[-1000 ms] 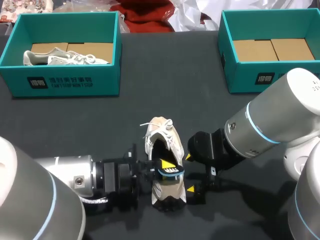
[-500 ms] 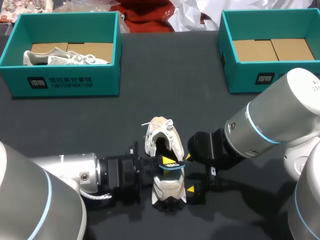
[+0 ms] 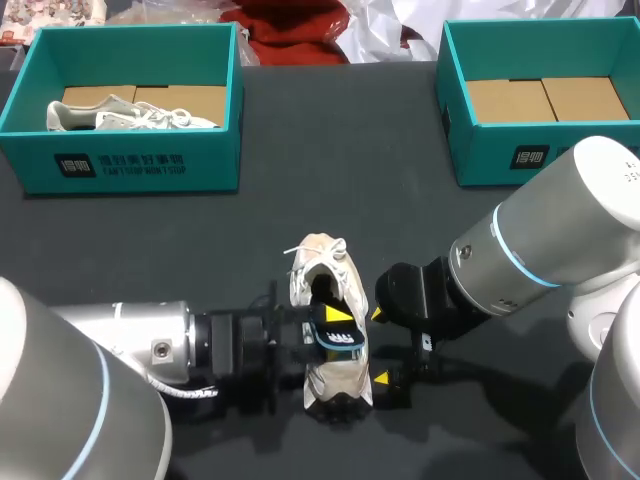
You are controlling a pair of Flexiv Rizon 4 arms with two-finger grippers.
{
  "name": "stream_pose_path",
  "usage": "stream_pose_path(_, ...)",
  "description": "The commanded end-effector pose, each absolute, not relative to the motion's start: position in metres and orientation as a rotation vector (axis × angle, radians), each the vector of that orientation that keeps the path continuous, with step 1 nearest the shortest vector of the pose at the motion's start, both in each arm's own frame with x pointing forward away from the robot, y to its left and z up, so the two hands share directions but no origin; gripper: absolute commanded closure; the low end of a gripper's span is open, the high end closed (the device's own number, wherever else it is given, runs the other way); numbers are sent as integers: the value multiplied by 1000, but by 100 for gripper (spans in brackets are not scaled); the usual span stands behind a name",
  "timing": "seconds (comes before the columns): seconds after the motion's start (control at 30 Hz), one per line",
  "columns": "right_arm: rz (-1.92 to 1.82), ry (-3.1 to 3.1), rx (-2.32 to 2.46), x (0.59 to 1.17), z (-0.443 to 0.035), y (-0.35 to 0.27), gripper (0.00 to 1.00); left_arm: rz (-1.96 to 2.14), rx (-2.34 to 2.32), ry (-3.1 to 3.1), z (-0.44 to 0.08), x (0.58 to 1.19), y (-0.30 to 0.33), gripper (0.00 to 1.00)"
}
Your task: Take the shoe out of the shoebox, open the shoe tongue, remove and reinsert the insole, then place the shoe into the shoebox
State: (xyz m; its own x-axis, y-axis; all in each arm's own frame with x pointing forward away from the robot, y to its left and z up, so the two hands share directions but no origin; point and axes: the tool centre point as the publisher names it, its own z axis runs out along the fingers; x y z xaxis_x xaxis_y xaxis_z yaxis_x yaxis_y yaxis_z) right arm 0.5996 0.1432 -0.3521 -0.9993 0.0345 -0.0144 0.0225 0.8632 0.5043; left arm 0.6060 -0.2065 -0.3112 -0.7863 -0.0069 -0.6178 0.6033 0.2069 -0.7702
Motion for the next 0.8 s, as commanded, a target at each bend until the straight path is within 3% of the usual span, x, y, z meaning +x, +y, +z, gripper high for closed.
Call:
stream_pose_path(0.03,815,3007,48,598,-352,142,0,-1578,550,2026,-302,593,-198,71)
stream_pose_path(0.13,815,3007,48,598,-352,142,0,-1564,558,2036,-301,591,-197,75)
stream_pose_path(0.2,815,3007,48,598,-352,142,0,-1560,561,2038,-303,592,-200,98)
stream_pose_path(0.23,815,3007,48,598,-352,142,0,-1557,565,2041,-305,594,-202,100)
stream_pose_path(0.8,815,3007,48,598,-352,142,0,-1440,550,2103,-348,636,-210,100)
